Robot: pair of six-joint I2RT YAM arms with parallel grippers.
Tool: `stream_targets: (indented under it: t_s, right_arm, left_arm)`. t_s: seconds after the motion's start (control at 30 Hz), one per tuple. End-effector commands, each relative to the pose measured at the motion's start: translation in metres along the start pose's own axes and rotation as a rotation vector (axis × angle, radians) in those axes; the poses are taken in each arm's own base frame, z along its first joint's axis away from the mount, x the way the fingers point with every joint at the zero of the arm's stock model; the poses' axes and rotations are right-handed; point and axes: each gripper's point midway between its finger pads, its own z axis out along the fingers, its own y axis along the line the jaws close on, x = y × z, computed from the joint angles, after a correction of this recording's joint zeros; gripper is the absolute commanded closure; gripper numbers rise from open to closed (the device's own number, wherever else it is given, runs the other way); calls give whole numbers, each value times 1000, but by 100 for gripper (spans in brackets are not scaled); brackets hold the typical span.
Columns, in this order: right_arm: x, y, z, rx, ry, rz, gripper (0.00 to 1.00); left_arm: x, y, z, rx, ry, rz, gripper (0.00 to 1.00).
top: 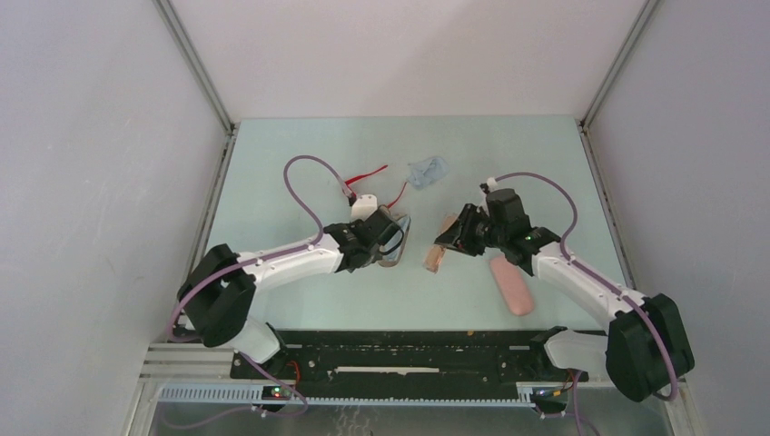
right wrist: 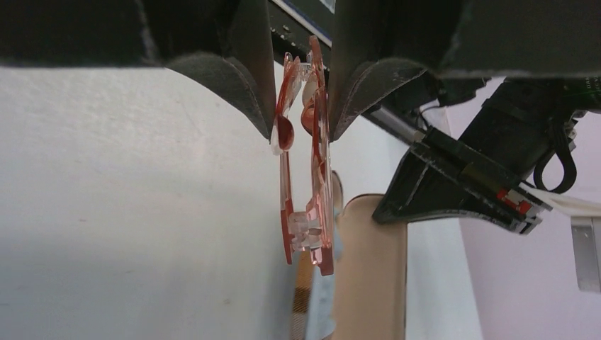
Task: Organize the sunglasses
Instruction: Pick up the sunglasses from the center of the board, then place the sunglasses in the sunglasses case.
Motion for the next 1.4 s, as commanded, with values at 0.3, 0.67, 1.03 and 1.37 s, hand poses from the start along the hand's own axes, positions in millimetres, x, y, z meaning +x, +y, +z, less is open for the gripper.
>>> stream_targets:
  t_s: [0.3,0.67,1.03,1.37]
  right_arm:
    - [15,77,54,-243,139,-36,62]
    - [16,76,97,-209,171,15,60]
    - [13,53,128,-89,196,-20,60]
    - [19,29,132,-10,231,-36,59]
  left_arm:
    - [-19,-11,2,-62,-109,-47,100]
    - [-13,-14,0,-18,-111,-41,100]
    - [-5,-15,2,-12,-99,-21,100]
    - [-3,-13,3,-24,-96,-12,100]
